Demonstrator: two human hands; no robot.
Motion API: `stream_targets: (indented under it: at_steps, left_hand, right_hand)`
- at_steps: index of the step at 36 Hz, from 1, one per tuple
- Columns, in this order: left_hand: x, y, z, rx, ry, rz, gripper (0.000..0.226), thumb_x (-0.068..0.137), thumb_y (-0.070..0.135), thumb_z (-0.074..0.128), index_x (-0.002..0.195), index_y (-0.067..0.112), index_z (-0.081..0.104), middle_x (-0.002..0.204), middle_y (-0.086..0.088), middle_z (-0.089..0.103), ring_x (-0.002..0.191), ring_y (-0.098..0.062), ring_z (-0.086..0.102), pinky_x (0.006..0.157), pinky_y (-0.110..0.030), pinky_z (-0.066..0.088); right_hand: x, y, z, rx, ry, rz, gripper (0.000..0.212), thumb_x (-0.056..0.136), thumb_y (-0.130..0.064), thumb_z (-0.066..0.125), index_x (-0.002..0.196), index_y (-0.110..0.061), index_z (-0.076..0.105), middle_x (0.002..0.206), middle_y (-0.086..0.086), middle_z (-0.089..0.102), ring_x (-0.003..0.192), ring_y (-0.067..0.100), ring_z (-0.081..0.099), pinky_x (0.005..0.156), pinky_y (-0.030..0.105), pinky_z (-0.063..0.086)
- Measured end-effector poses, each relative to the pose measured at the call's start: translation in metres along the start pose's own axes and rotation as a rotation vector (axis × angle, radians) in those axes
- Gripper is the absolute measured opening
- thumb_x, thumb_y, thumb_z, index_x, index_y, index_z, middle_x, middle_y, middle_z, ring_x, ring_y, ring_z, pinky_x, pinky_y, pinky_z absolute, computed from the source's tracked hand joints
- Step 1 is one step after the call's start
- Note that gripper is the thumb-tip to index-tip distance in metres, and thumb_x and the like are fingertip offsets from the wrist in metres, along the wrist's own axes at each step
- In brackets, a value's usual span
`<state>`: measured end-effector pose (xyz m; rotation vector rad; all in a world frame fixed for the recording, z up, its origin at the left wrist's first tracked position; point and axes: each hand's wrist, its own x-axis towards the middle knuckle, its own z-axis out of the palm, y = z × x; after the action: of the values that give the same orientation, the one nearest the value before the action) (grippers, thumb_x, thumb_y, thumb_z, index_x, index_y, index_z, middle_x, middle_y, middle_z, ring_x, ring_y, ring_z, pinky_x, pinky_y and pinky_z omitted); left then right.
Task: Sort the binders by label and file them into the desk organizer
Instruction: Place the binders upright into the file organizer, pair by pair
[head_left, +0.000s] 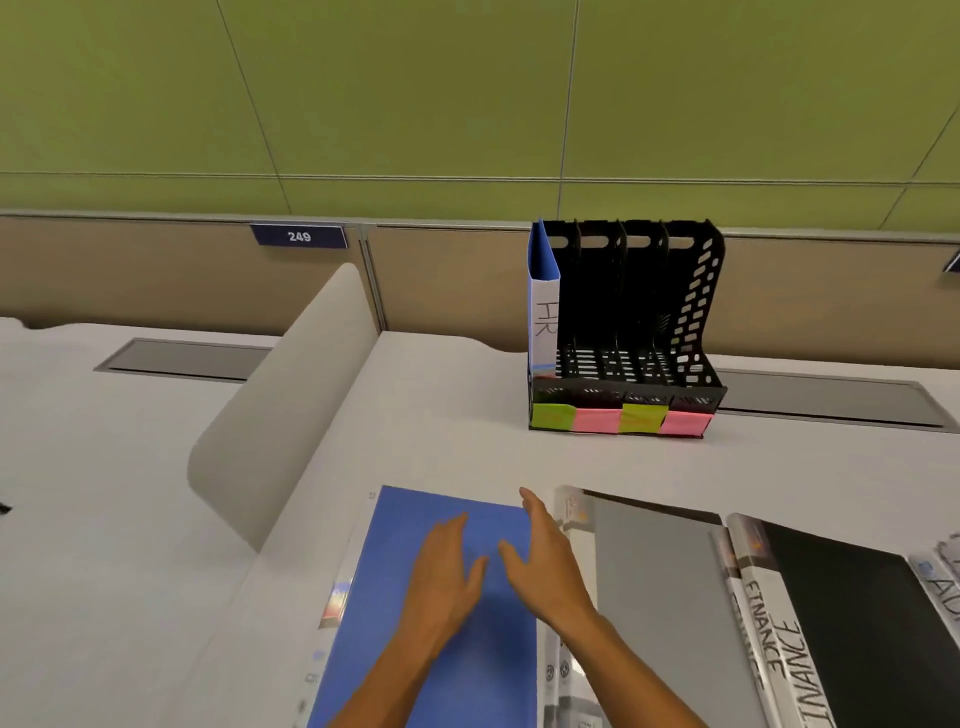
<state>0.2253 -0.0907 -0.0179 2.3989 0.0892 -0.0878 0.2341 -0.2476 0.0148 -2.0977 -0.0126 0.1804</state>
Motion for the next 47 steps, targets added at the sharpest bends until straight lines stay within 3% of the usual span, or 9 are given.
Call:
stream_targets:
  at_steps: [6,14,16,19,23,31,36,41,47]
  left_hand:
    - [-0.028,-0.028,-0.01,0.29,0.028,-0.054,0.068,0.101,0.049,0.045,0.158,0.025,0.017,0.167,0.003,0.011,0.156,-0.026,-0.004,0.125,-0.042,0.001]
    - [-0.054,-0.06,-0.037,0.319,-0.005,-0.53,0.107,0.09,0.073,0.044,0.158,0.012,-0.012,0.168,-0.008,-0.01,0.154,-0.038,0.001,0.121,-0.055,0.016]
    - [-0.058,-0.063,-0.041,0.319,-0.007,-0.559,0.109,0.089,0.073,0.046,0.158,0.008,-0.008,0.168,-0.009,-0.005,0.151,-0.037,0.014,0.117,-0.053,0.028]
    - [-0.059,-0.066,-0.049,0.254,0.045,-0.56,0.096,0.087,0.066,0.056,0.152,0.009,0.016,0.158,-0.009,0.028,0.133,-0.034,0.044,0.103,-0.046,0.045]
    - [-0.053,-0.072,-0.064,0.164,0.015,-0.596,0.069,0.084,0.058,0.067,0.132,0.015,0.043,0.134,-0.008,0.053,0.121,-0.031,0.052,0.096,-0.045,0.049]
    - [-0.05,-0.078,-0.081,-0.061,0.009,-0.607,0.049,0.087,0.045,0.07,0.115,0.012,0.047,0.111,-0.008,0.064,0.091,-0.023,0.064,0.076,-0.034,0.053]
    - [-0.055,-0.073,-0.093,-0.44,0.022,-0.608,0.039,0.092,0.036,0.068,0.122,0.019,0.049,0.107,-0.002,0.067,0.091,-0.016,0.068,0.066,-0.024,0.051]
    - [-0.058,-0.048,-0.122,-0.819,-0.101,-0.534,0.031,0.092,0.022,0.066,0.12,0.008,0.061,0.106,-0.018,0.075,0.096,-0.041,0.073,0.089,-0.056,0.058]
    - [-0.065,0.006,-0.149,-0.77,-0.161,-0.337,0.067,0.066,0.038,0.086,0.122,0.049,0.052,0.112,-0.002,0.074,0.098,-0.031,0.074,0.08,-0.046,0.062]
  right_hand:
    - [-0.022,0.016,0.026,-0.142,-0.166,-0.022,0.084,0.098,-0.047,0.059,0.161,-0.027,0.008,0.168,-0.006,0.007,0.154,0.012,0.007,0.122,0.032,0.016]
    - [-0.05,0.03,0.058,-0.436,-0.41,0.055,0.106,0.086,-0.066,0.06,0.16,-0.031,-0.007,0.168,-0.001,-0.015,0.153,0.04,-0.011,0.124,0.052,0.007]
    - [-0.052,0.032,0.062,-0.498,-0.454,0.036,0.107,0.085,-0.069,0.057,0.16,-0.032,-0.009,0.167,-0.005,-0.017,0.15,0.044,-0.018,0.122,0.058,0.002]
    - [-0.053,0.035,0.067,-0.56,-0.5,0.008,0.106,0.084,-0.068,0.057,0.159,-0.034,-0.01,0.167,-0.007,-0.018,0.148,0.045,-0.024,0.119,0.063,-0.004]
    - [-0.055,0.042,0.072,-0.658,-0.548,-0.032,0.105,0.083,-0.068,0.057,0.159,-0.036,-0.009,0.165,-0.006,-0.026,0.145,0.046,-0.032,0.117,0.066,-0.01]
    - [-0.053,0.046,0.076,-0.688,-0.532,-0.031,0.104,0.082,-0.076,0.051,0.159,-0.038,-0.008,0.164,-0.007,-0.028,0.144,0.044,-0.035,0.115,0.068,-0.014]
    - [-0.047,0.042,0.068,-0.568,-0.515,-0.015,0.108,0.077,-0.077,0.052,0.159,-0.039,-0.007,0.164,-0.013,-0.026,0.145,0.038,-0.035,0.116,0.064,-0.017]
    - [-0.04,0.029,0.059,-0.38,-0.474,-0.057,0.112,0.072,-0.08,0.056,0.157,-0.044,-0.006,0.162,-0.023,-0.023,0.15,0.029,-0.026,0.122,0.057,-0.008]
    - [-0.029,0.009,0.045,-0.079,-0.427,-0.096,0.118,0.069,-0.081,0.066,0.157,-0.044,-0.003,0.161,-0.03,-0.014,0.154,0.01,-0.007,0.123,0.038,0.017]
